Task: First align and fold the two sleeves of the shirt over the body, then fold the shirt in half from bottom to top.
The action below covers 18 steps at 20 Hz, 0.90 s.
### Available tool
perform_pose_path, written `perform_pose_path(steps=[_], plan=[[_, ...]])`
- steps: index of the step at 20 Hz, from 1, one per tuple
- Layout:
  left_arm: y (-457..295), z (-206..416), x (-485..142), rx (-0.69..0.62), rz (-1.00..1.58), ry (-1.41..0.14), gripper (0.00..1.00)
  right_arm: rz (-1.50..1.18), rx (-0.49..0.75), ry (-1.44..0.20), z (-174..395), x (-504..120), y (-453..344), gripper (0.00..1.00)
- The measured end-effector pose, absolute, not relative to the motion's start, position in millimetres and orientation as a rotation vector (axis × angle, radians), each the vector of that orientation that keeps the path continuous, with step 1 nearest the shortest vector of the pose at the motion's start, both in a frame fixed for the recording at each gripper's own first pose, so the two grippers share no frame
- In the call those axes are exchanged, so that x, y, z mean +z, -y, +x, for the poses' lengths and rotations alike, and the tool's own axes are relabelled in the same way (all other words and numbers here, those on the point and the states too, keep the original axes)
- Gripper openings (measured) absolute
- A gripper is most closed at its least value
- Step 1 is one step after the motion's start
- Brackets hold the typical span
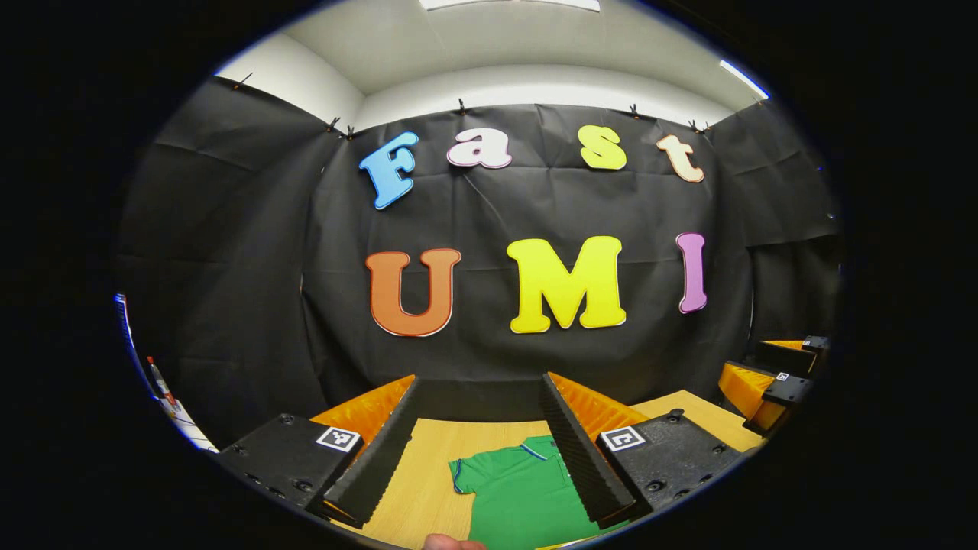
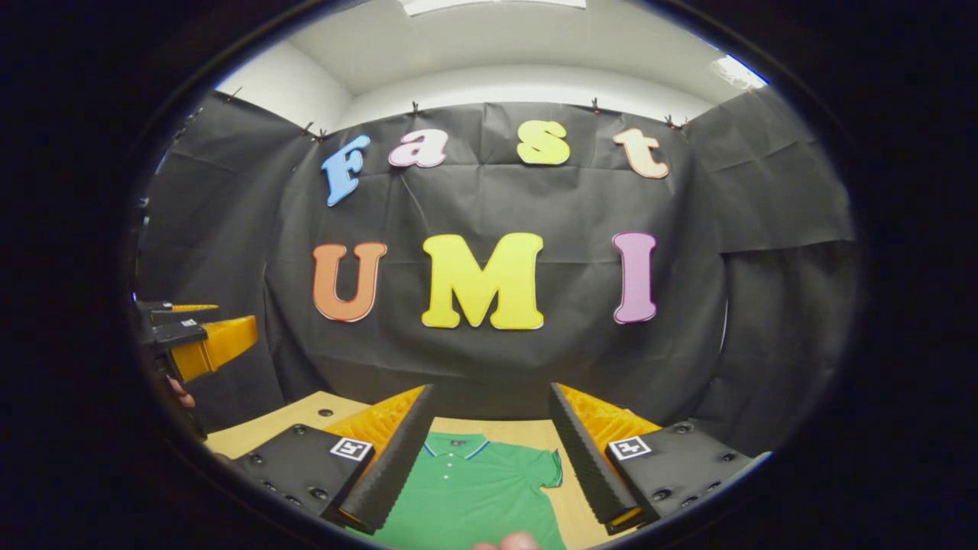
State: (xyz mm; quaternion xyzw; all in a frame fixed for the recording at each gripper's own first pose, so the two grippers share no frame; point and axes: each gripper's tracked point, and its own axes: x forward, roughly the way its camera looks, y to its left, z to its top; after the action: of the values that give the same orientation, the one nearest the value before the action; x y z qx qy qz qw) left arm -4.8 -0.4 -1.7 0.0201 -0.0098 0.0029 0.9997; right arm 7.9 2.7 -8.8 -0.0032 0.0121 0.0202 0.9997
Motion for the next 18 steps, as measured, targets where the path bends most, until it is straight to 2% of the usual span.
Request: perform_pose_path(steps=[12,18], plan=[[35.2,12.0,-25.9,-0.054,0.02,-0.027,0.98,-0.091,0.025,-0.154,41.2,-50.0,53.4,0.95],[34.3,10.7,-28.5,-0.028,0.042,-0.046,0.98,-0.066,0.047,-0.284,69.7,-102.0,74.5,0.96]])
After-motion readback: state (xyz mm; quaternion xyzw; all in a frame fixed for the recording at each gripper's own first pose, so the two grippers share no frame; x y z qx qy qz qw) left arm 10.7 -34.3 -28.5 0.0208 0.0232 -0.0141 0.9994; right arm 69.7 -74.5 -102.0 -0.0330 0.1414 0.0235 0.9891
